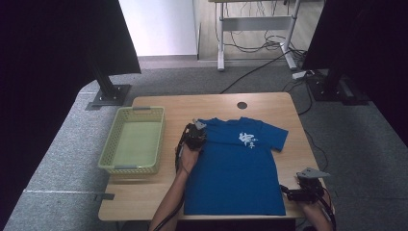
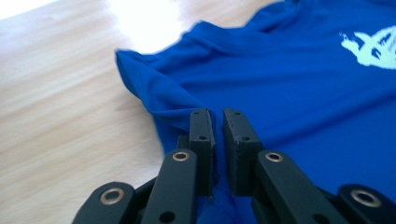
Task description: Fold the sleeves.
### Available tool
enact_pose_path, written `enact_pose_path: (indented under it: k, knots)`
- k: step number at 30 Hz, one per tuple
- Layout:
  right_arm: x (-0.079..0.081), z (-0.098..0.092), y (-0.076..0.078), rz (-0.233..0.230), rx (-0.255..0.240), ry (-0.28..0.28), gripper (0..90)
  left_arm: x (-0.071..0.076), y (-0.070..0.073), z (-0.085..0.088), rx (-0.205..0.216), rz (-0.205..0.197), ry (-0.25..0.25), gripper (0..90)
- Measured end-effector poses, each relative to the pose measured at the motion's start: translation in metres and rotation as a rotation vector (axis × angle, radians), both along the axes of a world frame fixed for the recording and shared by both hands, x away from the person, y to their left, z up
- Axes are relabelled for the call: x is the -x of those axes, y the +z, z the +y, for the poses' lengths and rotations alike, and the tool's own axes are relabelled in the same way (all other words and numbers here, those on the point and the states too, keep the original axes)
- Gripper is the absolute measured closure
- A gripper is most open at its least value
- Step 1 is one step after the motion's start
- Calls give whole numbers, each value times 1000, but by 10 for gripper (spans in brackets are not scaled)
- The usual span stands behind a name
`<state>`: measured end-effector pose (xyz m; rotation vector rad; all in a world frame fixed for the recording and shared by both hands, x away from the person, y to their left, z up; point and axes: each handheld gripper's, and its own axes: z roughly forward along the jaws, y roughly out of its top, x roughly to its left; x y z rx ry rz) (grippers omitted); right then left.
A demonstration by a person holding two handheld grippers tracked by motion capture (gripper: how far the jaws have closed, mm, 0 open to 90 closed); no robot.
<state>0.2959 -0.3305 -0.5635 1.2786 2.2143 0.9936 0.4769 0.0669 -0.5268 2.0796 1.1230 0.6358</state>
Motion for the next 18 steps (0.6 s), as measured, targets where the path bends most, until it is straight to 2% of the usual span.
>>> enact_pose_path:
  k: [7, 8, 11, 13, 18]
  knots:
    - [0, 0, 0, 0, 0, 1, 103, -2, -17, -7, 2, 40, -14, 796]
    - [0, 0, 0, 0, 0, 1, 103, -2, -18, -7, 15, 39, -11, 788]
    - [0, 0, 0, 0, 0, 1, 103, -3, -17, -6, 26, 46, -16, 758]
    - [0, 0, 0, 0, 0, 1, 103, -2, -14, -5, 52, 43, -14, 718]
    - [0, 0, 0, 0, 0, 1, 104, 0, 2, 2, 102, 17, 0, 619]
